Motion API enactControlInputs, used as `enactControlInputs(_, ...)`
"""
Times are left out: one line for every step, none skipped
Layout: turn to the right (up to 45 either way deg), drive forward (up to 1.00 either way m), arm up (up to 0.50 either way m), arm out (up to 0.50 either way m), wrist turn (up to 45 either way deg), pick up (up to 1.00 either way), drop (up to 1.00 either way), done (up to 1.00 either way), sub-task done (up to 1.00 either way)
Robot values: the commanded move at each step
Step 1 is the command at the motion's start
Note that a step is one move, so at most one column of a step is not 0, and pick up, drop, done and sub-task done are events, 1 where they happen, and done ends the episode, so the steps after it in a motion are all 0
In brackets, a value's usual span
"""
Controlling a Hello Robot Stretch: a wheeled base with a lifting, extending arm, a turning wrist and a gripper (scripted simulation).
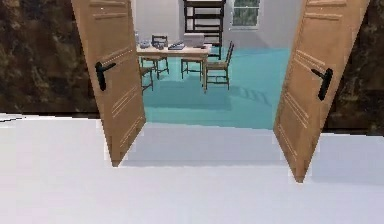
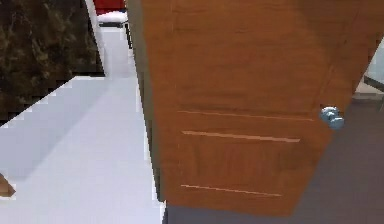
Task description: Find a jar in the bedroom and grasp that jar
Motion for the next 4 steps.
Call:
enactControlInputs(9.0, 0.0, 0.0, 0.0, 0.0, 0.0, 0.0, 0.0, 0.0)
enactControlInputs(0.0, 1.0, 0.0, 0.0, 0.0, 0.0, 0.0, 0.0, 0.0)
enactControlInputs(0.0, 1.0, 0.0, 0.0, 0.0, 0.0, 0.0, 0.0, 0.0)
enactControlInputs(0.0, 0.85, 0.0, 0.0, 0.0, 0.0, 0.0, 0.0, 0.0)
